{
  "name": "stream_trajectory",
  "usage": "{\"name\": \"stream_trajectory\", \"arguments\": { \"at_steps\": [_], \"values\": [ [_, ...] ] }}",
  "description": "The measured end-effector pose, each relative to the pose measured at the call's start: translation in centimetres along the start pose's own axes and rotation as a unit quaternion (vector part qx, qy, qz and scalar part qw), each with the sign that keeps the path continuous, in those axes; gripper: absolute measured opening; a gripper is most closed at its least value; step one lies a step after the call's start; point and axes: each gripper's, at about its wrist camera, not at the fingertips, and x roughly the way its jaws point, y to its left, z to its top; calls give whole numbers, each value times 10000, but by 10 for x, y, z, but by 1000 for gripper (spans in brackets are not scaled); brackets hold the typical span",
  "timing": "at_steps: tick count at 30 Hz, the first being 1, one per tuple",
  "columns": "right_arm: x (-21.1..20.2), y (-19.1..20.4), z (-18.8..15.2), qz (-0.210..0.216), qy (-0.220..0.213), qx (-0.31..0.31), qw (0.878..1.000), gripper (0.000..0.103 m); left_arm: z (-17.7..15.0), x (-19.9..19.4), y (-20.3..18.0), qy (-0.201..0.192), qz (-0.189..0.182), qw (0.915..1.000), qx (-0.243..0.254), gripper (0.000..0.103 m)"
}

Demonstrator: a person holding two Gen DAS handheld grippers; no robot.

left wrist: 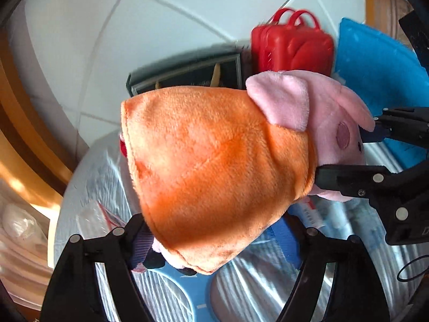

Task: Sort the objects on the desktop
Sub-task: 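Carry the pig plush with both grippers into the blue crate and release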

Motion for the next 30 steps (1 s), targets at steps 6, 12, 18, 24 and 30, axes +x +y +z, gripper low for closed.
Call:
{"name": "stream_trajectory", "arguments": {
  "at_steps": [6, 12, 18, 24, 30],
  "values": [
    [-102, -18, -22, -436, -619, 247, 9968, 59, 35, -62, -56, -635, -201, 9969, 421, 78],
    [-203, -65, -54, -1088, -1090, 617, 9862, 59, 72, -108, -140, -1167, -593, 9878, 839, 78],
    [-298, -130, -88, -1759, -1429, 1066, 9681, 59, 120, -142, -244, -1599, -1092, 9721, 1328, 78],
    [-365, -213, -130, -2222, -1483, 1632, 9497, 59, 159, -155, -368, -1570, -1589, 9589, 1751, 78],
    [-396, -297, -175, -2185, -1265, 2188, 9425, 59, 179, -143, -472, -1004, -1773, 9571, 2059, 78]
  ]
}}
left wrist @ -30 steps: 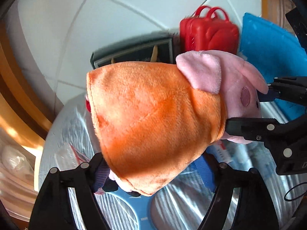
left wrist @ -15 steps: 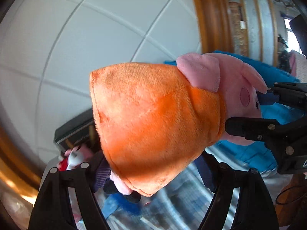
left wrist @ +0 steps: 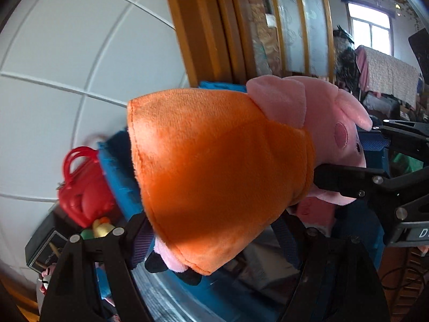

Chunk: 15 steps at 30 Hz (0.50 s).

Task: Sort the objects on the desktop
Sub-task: 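Carry the pig plush with both grippers into the blue crate and release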

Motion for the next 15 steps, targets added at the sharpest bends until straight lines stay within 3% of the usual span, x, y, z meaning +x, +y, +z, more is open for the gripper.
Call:
{"name": "stream_trajectory", "arguments": {
  "at_steps": [7, 15],
  "values": [
    [26, -75, -8, 64, 709, 115, 9974, 59, 41, 63, -60, 1442, -252, 9890, -215, 78],
    [61, -116, -17, 321, 1787, 18, 9834, 59, 35, 116, -75, 2604, -485, 9623, -618, 79]
  ]
}}
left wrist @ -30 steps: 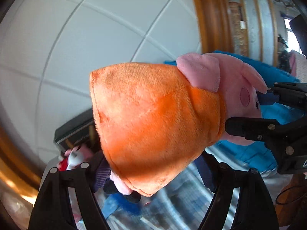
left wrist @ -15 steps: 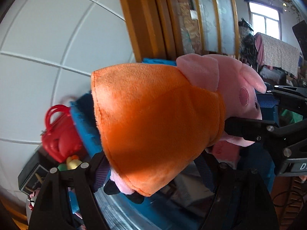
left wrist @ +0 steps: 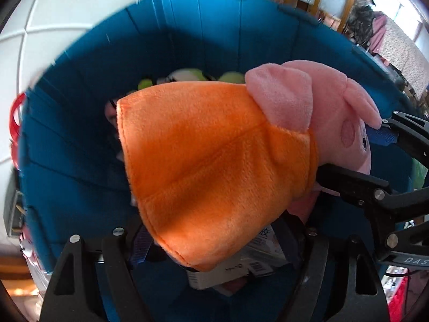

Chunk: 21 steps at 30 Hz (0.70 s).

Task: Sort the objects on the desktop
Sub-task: 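Carry the pig plush with both grippers into the blue crate and release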

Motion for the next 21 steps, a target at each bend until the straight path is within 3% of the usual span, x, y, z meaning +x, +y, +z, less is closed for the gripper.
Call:
{"name": "stream_trajectory", "arguments": {
  "at_steps": [7, 11, 13, 17, 21],
  "values": [
    [13, -7, 0, -190, 386, -271, 9987, 61, -5, 18, -16, 580, 35, 9983, 26, 78],
    [17, -9, -1, -323, 585, -374, 9971, 64, -11, 12, -24, 560, 107, 9984, 30, 78],
    [17, -10, -3, -429, 617, -411, 9963, 67, -10, 7, -4, 531, 103, 9985, -15, 78],
    [12, -16, 4, -456, 577, -404, 9965, 93, -12, 2, -6, 419, 120, 9990, -67, 78],
    [-3, -14, 2, -518, 418, -391, 9970, 99, -17, -7, -1, 202, 77, 9996, -162, 78]
  ]
}}
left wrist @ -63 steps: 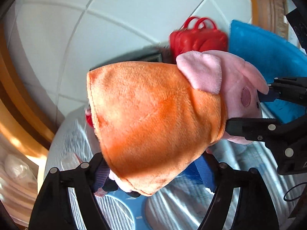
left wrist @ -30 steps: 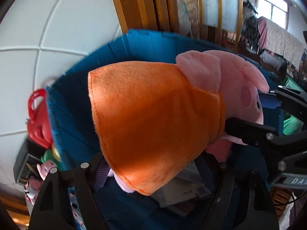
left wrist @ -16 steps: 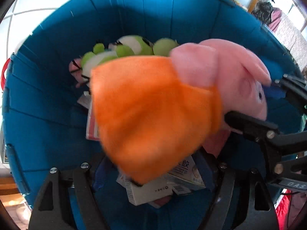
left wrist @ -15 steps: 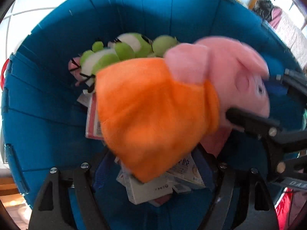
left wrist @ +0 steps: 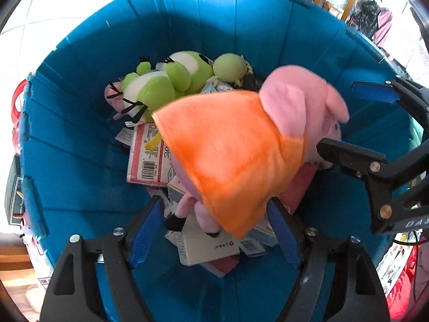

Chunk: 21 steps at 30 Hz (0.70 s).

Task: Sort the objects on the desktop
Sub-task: 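Carry the pig plush with both grippers into the blue crate and release, then move both grippers back over the toys on the bed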

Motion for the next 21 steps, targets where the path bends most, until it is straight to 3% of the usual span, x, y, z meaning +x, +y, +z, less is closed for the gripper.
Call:
{"name": "stream_trajectory", "arguments": {
  "at_steps": [2, 12, 21],
  "values": [
    [-11, 4, -2, -73, -127, -39, 9999, 103, -6, -9, 0, -103, -38, 9999, -23, 78],
    [-64, 53, -15, -308, -679, -326, 9967, 103, -55, -60, 6, -898, 11, 9959, -77, 78],
    [-104, 143, -16, -106, -1226, -752, 9896, 103, -130, -117, 57, -1872, 533, 9791, -584, 78]
  ]
}}
